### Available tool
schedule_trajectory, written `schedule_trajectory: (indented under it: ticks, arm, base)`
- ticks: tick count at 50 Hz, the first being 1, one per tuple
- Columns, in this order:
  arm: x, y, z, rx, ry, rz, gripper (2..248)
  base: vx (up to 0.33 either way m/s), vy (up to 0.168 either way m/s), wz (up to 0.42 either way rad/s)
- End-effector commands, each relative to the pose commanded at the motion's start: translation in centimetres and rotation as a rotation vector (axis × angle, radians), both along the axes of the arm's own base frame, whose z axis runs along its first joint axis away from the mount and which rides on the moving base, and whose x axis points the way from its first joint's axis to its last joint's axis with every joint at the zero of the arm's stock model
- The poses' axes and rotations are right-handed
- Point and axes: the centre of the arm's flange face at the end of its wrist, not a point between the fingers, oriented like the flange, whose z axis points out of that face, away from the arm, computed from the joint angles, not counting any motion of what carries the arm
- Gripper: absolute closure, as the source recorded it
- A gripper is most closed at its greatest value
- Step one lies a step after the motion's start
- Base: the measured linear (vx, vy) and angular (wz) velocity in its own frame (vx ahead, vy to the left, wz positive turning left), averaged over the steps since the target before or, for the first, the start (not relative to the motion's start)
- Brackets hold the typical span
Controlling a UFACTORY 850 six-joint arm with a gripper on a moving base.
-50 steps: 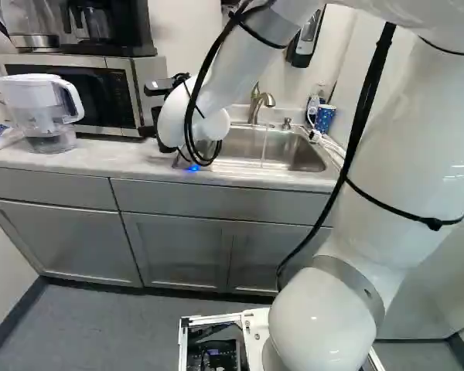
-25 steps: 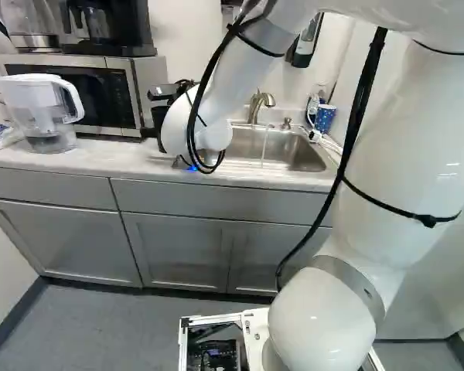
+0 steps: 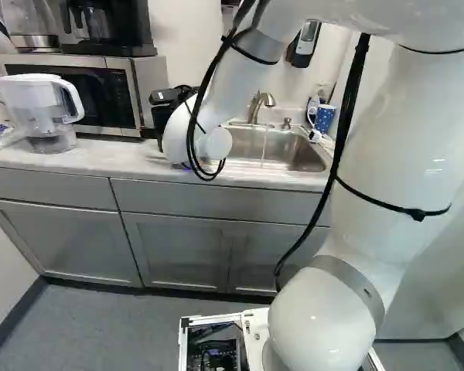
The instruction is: Rinse the cup and place it in the tray
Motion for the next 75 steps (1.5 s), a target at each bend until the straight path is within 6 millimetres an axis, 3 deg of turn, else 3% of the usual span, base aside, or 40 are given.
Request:
schedule_trajectory:
  ticks: [27,28,32,33,37,38,51,75]
  arm:
    - [0.1,0.1,-0.9,0.018,-0.025,0.002,10]
    - [0.1,0.1,-0.9,0.018,-0.025,0.002,46]
    - [0.1,0.1,-0.9,0.018,-0.025,0.002,46]
    - [0.1,0.1,-0.9,0.018,-0.025,0.002,84]
    - [0.1,0.1,-0.9,0.018,-0.025,0.002,84]
    - [0.1,0.1,-0.9,0.018,-0.025,0.002,119]
    - [0.1,-0.2,-0.3,0.024,-0.036,-0.004,125]
    - [0.2,-3.8,2.2,0.047,-0.081,-0.070,125]
  base:
    - [0.000,0.000,0.000]
    - [0.000,0.000,0.000]
    - [0.000,0.000,0.000]
    - [0.000,0.000,0.000]
    - [0.000,0.000,0.000]
    - [0.000,0.000,0.000]
    - [0.000,0.000,0.000]
    - [0.000,0.000,0.000]
